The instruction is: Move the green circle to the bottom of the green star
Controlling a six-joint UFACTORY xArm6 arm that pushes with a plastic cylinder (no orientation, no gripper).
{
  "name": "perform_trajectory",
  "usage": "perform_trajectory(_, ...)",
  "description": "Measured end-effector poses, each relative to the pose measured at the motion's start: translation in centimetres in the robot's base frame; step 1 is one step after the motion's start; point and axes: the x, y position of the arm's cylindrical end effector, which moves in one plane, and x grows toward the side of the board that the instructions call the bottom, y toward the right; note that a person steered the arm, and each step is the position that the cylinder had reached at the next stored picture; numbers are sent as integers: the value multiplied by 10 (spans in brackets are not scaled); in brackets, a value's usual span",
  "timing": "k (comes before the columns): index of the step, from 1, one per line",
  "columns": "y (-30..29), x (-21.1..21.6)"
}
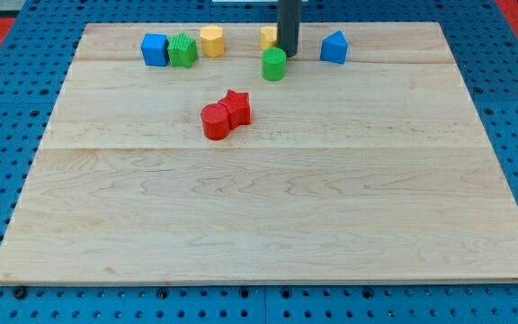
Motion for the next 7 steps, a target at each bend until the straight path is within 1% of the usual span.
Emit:
perform_trajectory(1, 2, 34)
perform_trajectory(2, 0, 58)
perform_trajectory(3, -12, 65)
perform_trajectory(4, -12, 94)
perform_trajectory(5, -19, 100)
perform_trajectory(7, -57, 66)
